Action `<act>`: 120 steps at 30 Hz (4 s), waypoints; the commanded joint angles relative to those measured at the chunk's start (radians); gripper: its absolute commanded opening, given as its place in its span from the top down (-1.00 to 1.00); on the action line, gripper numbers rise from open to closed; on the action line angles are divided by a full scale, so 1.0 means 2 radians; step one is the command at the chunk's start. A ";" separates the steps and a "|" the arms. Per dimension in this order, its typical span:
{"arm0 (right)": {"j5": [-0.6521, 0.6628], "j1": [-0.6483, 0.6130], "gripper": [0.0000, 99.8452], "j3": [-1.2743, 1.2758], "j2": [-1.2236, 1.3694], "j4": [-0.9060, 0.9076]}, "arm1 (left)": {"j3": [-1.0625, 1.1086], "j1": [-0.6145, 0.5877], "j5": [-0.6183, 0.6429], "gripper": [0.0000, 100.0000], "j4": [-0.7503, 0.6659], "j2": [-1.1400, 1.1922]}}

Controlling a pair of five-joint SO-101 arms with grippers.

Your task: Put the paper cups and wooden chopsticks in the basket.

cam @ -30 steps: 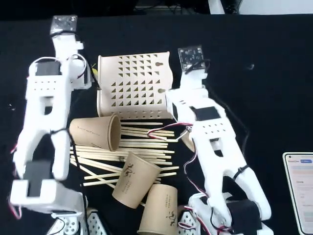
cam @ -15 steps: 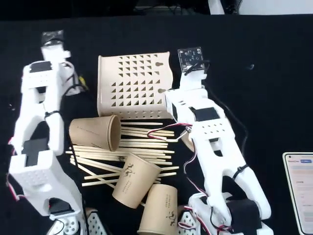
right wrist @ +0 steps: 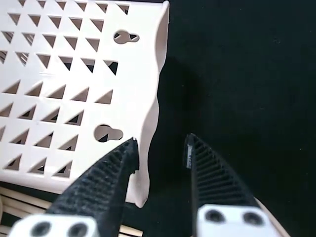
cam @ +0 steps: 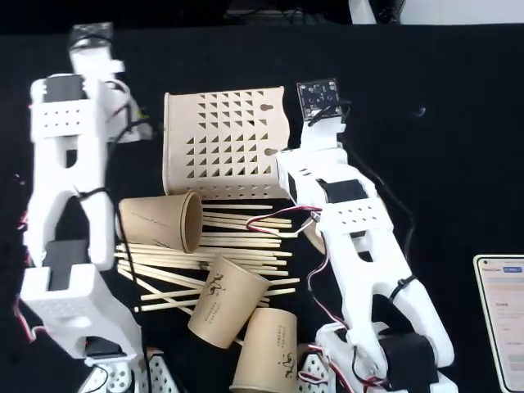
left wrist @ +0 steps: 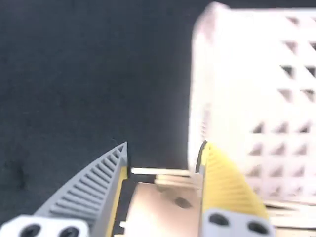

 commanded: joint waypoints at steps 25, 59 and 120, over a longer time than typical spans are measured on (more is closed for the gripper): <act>0.004 0.002 0.66 -0.002 -0.002 -0.008 | 0.001 -0.132 0.001 0.52 -0.126 0.078; 0.005 0.002 0.66 0.004 -0.002 -0.011 | 0.047 -0.016 0.308 0.38 0.091 -0.236; 0.005 0.002 0.66 0.006 -0.002 -0.009 | 0.158 0.017 0.183 0.62 0.028 -0.210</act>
